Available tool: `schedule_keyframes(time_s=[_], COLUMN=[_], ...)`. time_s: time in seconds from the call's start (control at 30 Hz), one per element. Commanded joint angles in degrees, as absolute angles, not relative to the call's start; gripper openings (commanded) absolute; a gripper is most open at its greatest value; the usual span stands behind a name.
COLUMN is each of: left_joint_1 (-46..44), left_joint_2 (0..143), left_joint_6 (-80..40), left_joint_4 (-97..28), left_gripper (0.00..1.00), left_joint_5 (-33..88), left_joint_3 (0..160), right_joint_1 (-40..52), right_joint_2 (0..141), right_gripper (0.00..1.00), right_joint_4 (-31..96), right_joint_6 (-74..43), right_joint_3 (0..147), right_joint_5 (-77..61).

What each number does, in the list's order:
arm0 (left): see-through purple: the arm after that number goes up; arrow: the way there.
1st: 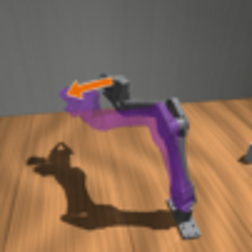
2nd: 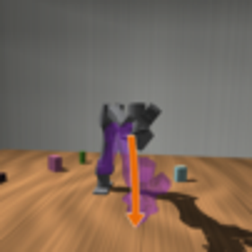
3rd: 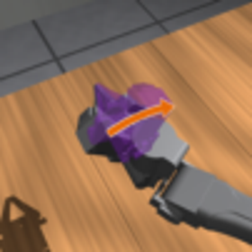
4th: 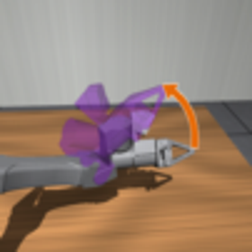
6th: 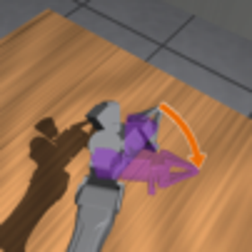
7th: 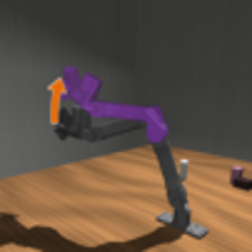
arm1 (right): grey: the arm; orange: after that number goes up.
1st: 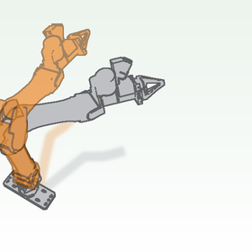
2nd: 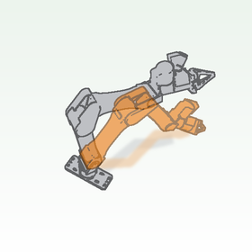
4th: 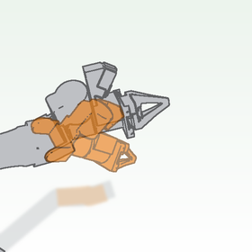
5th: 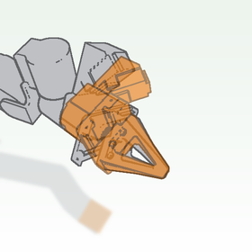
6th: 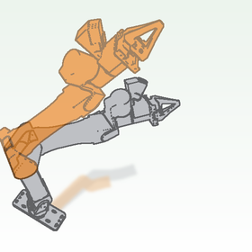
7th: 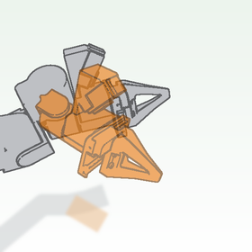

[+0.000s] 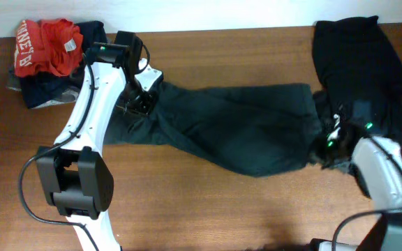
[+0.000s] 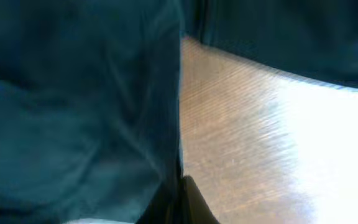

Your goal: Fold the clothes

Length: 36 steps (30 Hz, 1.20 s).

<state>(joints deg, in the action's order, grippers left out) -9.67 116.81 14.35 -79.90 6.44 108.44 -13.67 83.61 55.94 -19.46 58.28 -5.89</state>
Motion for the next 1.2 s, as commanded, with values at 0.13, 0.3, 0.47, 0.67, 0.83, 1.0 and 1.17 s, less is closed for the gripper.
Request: schedule_keyframes(time_s=[0.13, 0.3, 0.47, 0.67, 0.83, 1.0, 1.17], left_joint_1=[-9.32, -9.32, -9.32, -9.67, -11.05, -11.57, -11.46], left_joint_2=[113.56, 109.34, 105.65, 104.01, 104.03, 104.07, 104.12], left_joint_6=[8.93, 8.36, 5.76, 4.08, 4.12, 4.12, 4.10], left_joint_4=[-83.48, -83.64, -85.43, -88.55, -85.56, -76.95, -69.14], left_gripper=[0.01, 0.01, 0.01, 0.01, 0.01, 0.01, 0.01], left_joint_5=[1.08, -0.08, -3.73, -3.88, -3.92, -4.38, -6.96], left_joint_3=[109.08, 109.08, 109.08, 109.01, 108.05, 105.95, 102.63], right_joint_1=[-16.69, -19.33, -22.57, -26.55, -26.59, -26.59, -26.59], right_joint_2=[81.08, 80.36, 78.43, 74.98, 75.33, 77.08, 79.44], right_gripper=[0.04, 0.04, 0.04, 0.04, 0.04, 0.04, 0.04], right_joint_4=[67.13, 72.36, 75.81, 76.73, 74.81, 70.02, 64.16], right_joint_6=[-18.61, -16.75, -15.22, -13.63, -12.21, -11.77, -11.79], right_joint_3=[72.20, 74.39, 74.37, 74.37, 73.67, 73.30, 73.30], right_joint_5=[-4.27, -4.29, -4.45, -4.47, -6.90, -6.85, -7.03])
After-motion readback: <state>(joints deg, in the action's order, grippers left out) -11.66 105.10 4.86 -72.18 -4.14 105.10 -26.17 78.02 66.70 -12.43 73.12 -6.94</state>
